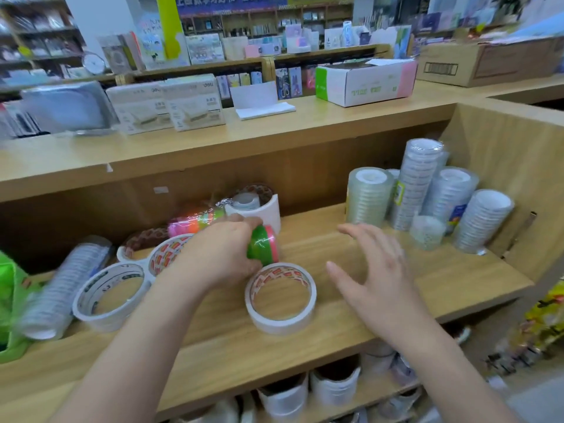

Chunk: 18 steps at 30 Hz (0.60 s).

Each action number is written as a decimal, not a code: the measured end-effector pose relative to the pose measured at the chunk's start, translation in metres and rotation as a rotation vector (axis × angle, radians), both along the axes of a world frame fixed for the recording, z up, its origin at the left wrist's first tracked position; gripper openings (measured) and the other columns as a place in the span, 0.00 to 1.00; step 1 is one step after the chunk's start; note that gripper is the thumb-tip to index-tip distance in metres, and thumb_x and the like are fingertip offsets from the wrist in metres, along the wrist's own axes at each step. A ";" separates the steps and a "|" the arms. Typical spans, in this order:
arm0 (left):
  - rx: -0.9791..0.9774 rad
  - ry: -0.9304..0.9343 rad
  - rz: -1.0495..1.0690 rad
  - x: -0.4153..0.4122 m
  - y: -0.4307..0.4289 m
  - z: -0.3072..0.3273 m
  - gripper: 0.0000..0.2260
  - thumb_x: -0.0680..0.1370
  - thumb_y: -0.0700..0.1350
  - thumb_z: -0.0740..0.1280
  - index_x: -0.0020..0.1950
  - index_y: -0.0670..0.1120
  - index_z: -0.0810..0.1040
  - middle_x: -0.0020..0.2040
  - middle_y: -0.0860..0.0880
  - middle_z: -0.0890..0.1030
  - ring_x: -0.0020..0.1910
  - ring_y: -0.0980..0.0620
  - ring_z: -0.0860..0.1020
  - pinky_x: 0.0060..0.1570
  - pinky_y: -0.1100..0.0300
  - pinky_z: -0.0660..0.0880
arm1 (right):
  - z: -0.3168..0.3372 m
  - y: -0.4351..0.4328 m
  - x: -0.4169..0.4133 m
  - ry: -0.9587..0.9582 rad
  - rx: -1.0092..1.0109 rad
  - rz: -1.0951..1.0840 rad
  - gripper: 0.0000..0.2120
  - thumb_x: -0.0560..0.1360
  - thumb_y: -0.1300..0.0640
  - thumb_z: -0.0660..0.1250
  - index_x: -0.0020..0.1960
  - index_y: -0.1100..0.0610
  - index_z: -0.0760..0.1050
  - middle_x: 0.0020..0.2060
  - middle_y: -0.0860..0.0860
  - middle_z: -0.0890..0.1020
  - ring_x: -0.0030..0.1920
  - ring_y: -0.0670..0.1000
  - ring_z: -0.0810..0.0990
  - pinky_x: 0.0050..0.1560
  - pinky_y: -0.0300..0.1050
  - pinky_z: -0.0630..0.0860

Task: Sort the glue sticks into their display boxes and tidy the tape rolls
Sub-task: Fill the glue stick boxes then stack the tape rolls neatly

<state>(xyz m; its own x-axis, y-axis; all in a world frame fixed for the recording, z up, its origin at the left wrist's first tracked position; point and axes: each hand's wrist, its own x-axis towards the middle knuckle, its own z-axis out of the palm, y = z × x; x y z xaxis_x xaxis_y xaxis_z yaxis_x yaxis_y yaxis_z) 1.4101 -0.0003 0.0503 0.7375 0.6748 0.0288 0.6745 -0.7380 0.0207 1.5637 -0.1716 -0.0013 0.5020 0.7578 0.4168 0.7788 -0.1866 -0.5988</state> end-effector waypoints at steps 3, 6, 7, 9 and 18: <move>0.096 0.092 -0.040 -0.005 0.006 0.000 0.32 0.71 0.48 0.69 0.73 0.55 0.60 0.63 0.48 0.75 0.62 0.46 0.73 0.57 0.52 0.75 | 0.001 0.003 -0.022 0.127 -0.297 0.277 0.38 0.67 0.29 0.63 0.73 0.36 0.55 0.73 0.39 0.57 0.72 0.43 0.55 0.72 0.48 0.58; 0.125 0.111 -0.035 -0.011 0.007 -0.007 0.36 0.71 0.48 0.70 0.72 0.59 0.53 0.58 0.49 0.77 0.56 0.46 0.77 0.45 0.53 0.76 | -0.003 0.006 -0.035 0.010 -0.406 0.331 0.45 0.63 0.24 0.62 0.74 0.35 0.47 0.76 0.39 0.51 0.75 0.43 0.53 0.72 0.52 0.56; 0.130 0.082 -0.036 -0.014 0.008 -0.010 0.36 0.70 0.47 0.70 0.72 0.60 0.53 0.59 0.49 0.77 0.55 0.46 0.77 0.44 0.54 0.76 | -0.005 0.008 -0.038 -0.022 -0.393 0.327 0.46 0.63 0.24 0.63 0.74 0.35 0.47 0.75 0.38 0.53 0.74 0.43 0.54 0.71 0.52 0.57; 0.174 -0.039 -0.057 -0.019 0.010 -0.012 0.35 0.69 0.45 0.69 0.72 0.58 0.58 0.63 0.50 0.76 0.59 0.47 0.76 0.49 0.53 0.76 | -0.009 0.011 -0.041 -0.075 -0.351 0.297 0.46 0.64 0.25 0.63 0.74 0.37 0.47 0.73 0.36 0.57 0.73 0.41 0.57 0.69 0.51 0.59; -0.706 -1.087 -0.256 -0.030 -0.016 0.008 0.35 0.63 0.33 0.78 0.65 0.53 0.72 0.58 0.51 0.79 0.58 0.52 0.78 0.55 0.56 0.77 | 0.021 0.013 -0.041 0.366 -0.010 0.293 0.52 0.55 0.22 0.68 0.72 0.28 0.46 0.72 0.33 0.60 0.71 0.37 0.59 0.70 0.48 0.62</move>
<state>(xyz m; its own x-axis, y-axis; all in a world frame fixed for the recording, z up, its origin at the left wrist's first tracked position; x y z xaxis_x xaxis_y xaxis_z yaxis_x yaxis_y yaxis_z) 1.3798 -0.0165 0.0584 0.6702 0.6346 0.3848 -0.0859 -0.4486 0.8896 1.5222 -0.1590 0.0193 0.3789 0.8926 0.2443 0.5370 0.0029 -0.8436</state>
